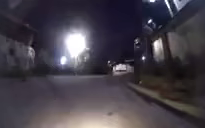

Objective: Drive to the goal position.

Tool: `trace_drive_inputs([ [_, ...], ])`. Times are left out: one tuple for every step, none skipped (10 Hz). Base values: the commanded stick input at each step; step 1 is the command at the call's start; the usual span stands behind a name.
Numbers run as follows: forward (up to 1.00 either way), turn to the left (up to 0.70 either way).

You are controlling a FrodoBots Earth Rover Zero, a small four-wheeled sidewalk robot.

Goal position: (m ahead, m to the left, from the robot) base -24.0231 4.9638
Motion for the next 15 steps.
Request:
trace_drive_inputs([
  [0.00,0.00],
  [0.00,0.00],
  [0.00,0.00],
  [0.00,0.00],
  [0.00,0.00],
  [0.00,-0.12],
  [0.00,-0.45],
  [0.00,-0.50],
  [0.00,-0.50],
  [0.00,-0.50],
  [0.00,-0.50],
  [0.00,-0.50],
  [0.00,-0.50],
  [0.00,-0.50],
  [0.00,-0.50],
])
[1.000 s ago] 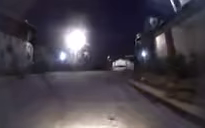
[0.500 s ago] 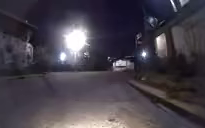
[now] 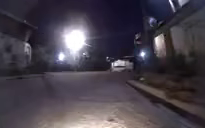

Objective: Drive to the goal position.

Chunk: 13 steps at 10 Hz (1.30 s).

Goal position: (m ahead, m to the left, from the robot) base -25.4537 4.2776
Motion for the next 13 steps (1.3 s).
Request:
trace_drive_inputs([
  [0.00,-0.50],
  [0.00,-0.50],
  [0.00,-0.50],
  [0.00,-0.50],
  [0.00,-0.50],
  [0.00,-0.50],
  [0.00,-0.50],
  [0.00,-0.50],
  [0.00,-0.50],
  [0.00,-0.50],
  [0.00,-0.50],
  [0.00,-0.50],
  [0.00,-0.50],
])
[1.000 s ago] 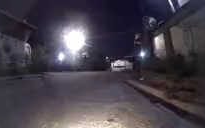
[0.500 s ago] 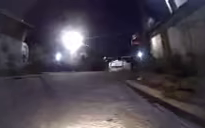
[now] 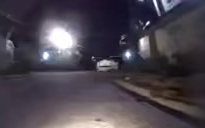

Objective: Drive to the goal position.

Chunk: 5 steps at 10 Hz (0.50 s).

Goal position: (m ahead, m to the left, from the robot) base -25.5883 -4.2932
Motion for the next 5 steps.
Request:
trace_drive_inputs([
  [0.00,-0.50],
  [0.00,-0.50],
  [0.00,-0.50],
  [0.00,-0.50],
  [0.00,-0.50],
])
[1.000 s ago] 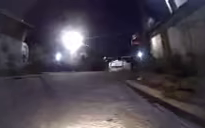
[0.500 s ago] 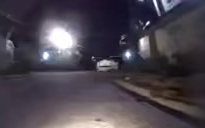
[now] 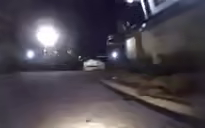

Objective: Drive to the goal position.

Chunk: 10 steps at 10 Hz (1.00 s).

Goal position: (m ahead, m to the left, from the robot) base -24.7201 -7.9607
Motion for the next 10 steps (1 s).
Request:
trace_drive_inputs([
  [0.00,-0.50],
  [0.00,-0.50],
  [0.00,-0.50],
  [0.00,-0.50],
  [0.00,-0.50],
  [0.00,-0.50],
  [0.00,-0.50],
  [0.00,-0.50],
  [0.00,-0.50],
  [0.00,-0.50],
])
